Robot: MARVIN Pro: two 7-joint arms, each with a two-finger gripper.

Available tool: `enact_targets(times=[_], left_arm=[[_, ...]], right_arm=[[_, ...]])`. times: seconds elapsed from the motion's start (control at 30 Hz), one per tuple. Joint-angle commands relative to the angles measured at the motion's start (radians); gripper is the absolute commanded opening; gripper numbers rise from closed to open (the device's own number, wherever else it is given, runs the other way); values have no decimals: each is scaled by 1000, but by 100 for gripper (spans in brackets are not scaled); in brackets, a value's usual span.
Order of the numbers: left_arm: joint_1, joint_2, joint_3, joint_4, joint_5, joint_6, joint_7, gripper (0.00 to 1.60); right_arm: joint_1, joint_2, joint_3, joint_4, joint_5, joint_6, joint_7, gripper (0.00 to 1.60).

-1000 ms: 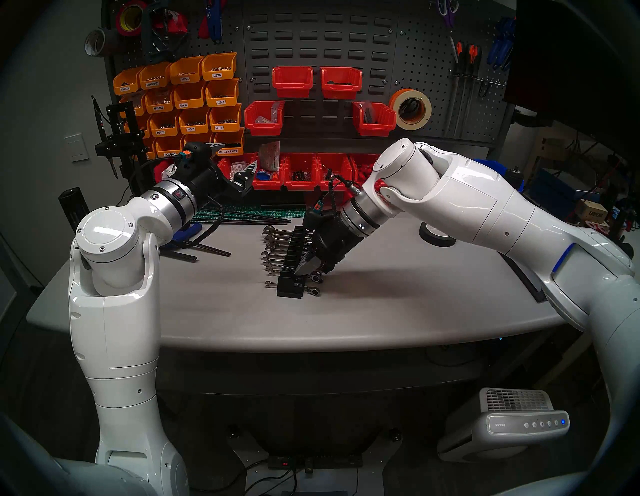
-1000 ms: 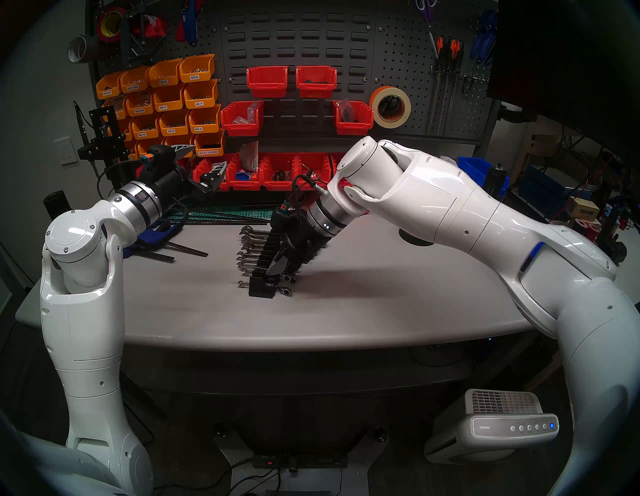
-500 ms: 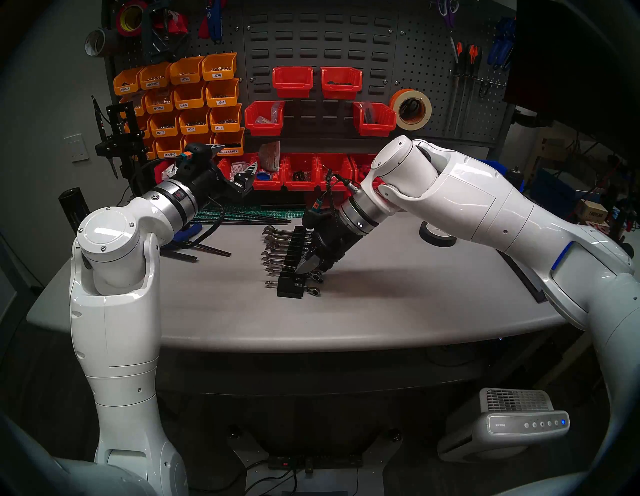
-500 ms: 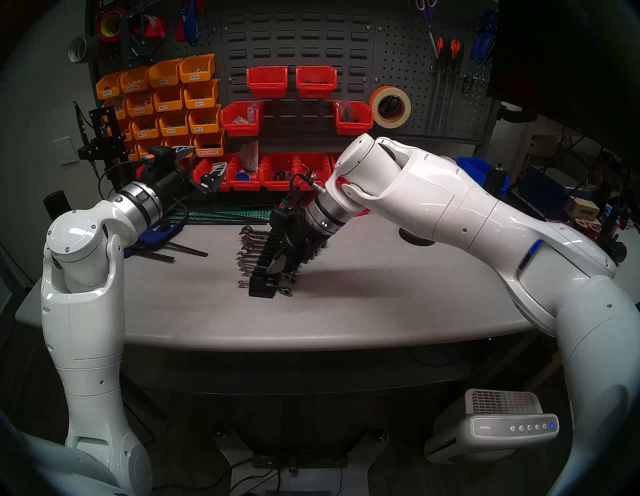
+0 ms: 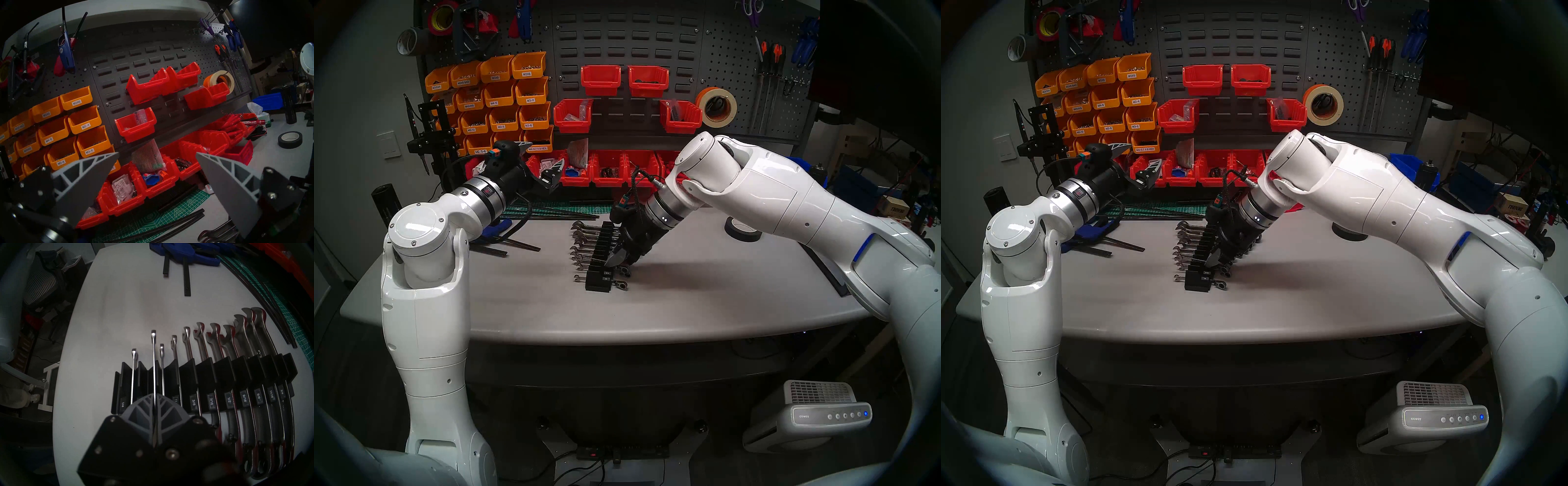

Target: Put the wrenches on the table into the correct slot in the case

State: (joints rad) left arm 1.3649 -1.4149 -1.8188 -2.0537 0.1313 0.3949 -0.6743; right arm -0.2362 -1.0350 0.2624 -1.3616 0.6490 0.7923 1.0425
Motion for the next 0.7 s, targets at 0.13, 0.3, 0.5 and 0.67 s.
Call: enact_targets(times=[0.13,0.3,0.5,0.67], left_arm=[[-36,-1,1,-21,-12,-12,2,160],[-38,0,3,-19,-12,-11,4,160],[-41,0,5,-16,-12,-12,7,160],[-42,1,7,-14,-13,-12,10,160]], right_arm=[[62,7,-1,-15,22,14,65,0],[69,9,-10,-20,33,12,62,0],[77,10,-17,-33,52,12,61,0],[83,11,-26,-34,69,6,60,40]])
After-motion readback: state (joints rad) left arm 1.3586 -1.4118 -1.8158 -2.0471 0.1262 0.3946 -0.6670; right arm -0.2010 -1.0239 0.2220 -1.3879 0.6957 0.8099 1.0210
